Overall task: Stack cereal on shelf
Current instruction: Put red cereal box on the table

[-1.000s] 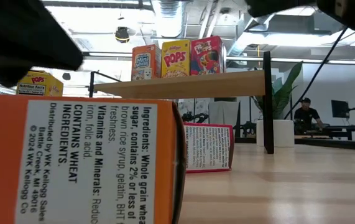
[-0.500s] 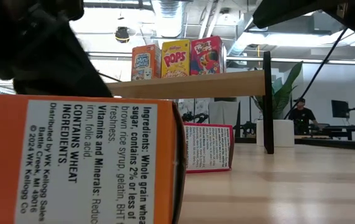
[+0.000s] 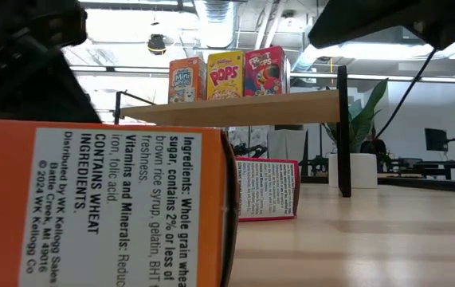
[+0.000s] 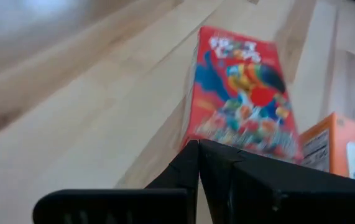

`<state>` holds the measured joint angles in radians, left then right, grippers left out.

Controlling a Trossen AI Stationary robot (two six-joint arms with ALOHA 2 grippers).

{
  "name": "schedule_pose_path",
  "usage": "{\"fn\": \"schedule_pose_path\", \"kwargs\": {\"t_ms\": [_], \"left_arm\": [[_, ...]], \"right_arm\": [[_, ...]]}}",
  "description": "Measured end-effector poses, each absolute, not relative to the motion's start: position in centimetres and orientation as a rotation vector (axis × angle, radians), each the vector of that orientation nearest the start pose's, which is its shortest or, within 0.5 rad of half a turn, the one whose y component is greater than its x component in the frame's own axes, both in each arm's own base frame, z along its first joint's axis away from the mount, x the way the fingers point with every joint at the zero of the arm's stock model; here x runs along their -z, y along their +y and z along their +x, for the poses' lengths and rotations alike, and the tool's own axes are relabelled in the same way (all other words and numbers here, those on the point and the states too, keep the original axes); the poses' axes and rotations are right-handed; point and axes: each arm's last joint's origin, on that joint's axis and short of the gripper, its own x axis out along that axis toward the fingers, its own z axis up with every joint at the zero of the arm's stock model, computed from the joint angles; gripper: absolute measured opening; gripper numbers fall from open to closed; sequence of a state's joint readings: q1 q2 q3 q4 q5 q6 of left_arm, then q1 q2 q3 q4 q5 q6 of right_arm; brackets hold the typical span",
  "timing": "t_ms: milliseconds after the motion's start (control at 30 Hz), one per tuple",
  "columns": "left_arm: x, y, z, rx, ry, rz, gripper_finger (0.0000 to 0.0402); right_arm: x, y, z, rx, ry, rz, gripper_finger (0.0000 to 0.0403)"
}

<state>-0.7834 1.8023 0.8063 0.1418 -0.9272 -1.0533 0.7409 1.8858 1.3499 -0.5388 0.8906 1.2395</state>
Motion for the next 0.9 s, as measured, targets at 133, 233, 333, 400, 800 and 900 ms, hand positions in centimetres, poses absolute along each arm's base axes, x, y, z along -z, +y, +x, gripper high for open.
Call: {"fn": "schedule_pose_path", "kwargs": {"t_ms": [133,233,333,400,800,900], "left_arm": [[-11.6,-21.0,23.1,-0.404,0.422,-0.401,0.0],[-11.7,-21.3,22.9,-0.408,0.392,-0.439,0.0],[-12.8,-21.9,23.0,-0.389,0.305,-0.455,0.0],[-13.2,-22.1,23.3,-0.373,0.278,-0.433,0.0],[-12.8,-20.6,24.9,-0.388,0.314,-0.384,0.0],[-11.7,-20.9,24.9,-0.385,0.328,-0.405,0.0]], "right_arm": [[-20.5,24.0,30.0,0.532,0.513,0.397,0.0021],[-20.5,23.9,30.1,0.534,0.513,0.397,0.0021],[-20.6,24.0,30.1,0.532,0.513,0.396,0.003],[-20.6,24.0,30.1,0.532,0.513,0.395,0.0037],[-20.6,23.7,30.3,0.538,0.515,0.399,0.0026],[-20.6,23.7,30.2,0.538,0.515,0.398,0.002]]}}
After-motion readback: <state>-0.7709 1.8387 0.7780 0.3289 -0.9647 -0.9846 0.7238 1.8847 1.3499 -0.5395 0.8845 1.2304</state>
